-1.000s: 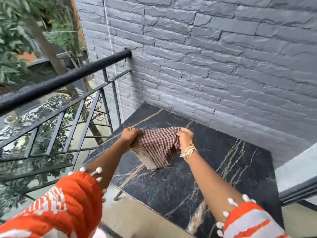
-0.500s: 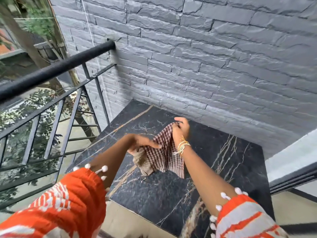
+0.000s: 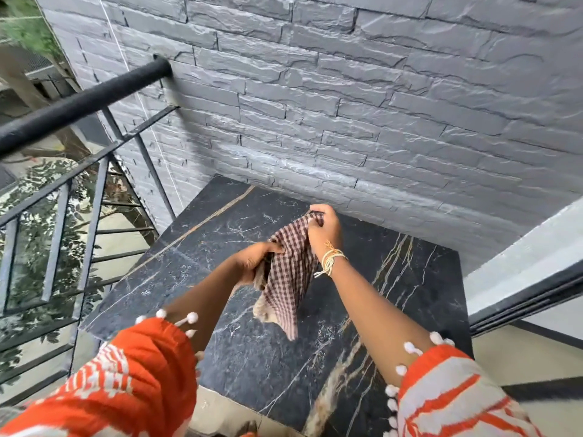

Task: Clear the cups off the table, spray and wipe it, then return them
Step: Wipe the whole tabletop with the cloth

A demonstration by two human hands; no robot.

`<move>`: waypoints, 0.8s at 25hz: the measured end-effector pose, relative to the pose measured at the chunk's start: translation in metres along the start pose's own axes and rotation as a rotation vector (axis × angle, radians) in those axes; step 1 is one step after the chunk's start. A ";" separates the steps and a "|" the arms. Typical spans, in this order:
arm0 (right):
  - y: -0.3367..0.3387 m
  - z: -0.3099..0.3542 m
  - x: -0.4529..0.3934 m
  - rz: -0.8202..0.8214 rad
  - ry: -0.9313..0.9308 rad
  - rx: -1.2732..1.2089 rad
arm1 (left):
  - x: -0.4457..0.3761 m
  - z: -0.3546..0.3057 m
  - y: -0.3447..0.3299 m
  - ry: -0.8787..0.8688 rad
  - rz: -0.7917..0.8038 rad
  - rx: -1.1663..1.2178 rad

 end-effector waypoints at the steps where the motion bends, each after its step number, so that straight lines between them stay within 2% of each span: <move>1: -0.004 0.004 -0.004 0.048 0.010 0.037 | -0.007 -0.002 0.002 -0.012 -0.036 0.059; 3: -0.014 0.014 -0.013 0.101 0.092 0.257 | -0.023 -0.005 0.007 -0.029 -0.095 0.145; 6: -0.019 0.019 -0.029 -0.063 0.181 0.718 | -0.055 -0.004 0.029 -0.027 -0.244 0.066; 8: -0.044 -0.003 -0.038 -0.030 0.160 0.734 | -0.081 0.003 0.050 -0.041 -0.358 -0.056; 10: -0.083 -0.042 -0.040 0.154 0.125 0.672 | -0.099 0.009 0.063 -0.047 -0.420 -0.132; 12: -0.120 -0.084 -0.046 0.277 0.098 0.740 | -0.121 0.007 0.071 -0.033 -0.345 -0.181; 14: -0.140 -0.113 -0.053 0.302 0.082 0.821 | -0.138 -0.001 0.080 -0.021 -0.238 -0.262; 18: -0.180 -0.132 -0.059 0.300 0.092 0.929 | -0.169 -0.027 0.119 -0.061 -0.164 -0.766; 20: -0.204 -0.129 -0.066 0.266 0.135 0.955 | -0.186 -0.038 0.137 -0.143 -0.149 -0.913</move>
Point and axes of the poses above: each hand's wrist, its own x-axis away from the middle knuckle, its own y-axis out of the back of the hand, z = x × y, the point moved 10 cm from there along -x, towards the middle knuckle, and after that the axes turned 13 degrees about -y, right-handed, at the moved point
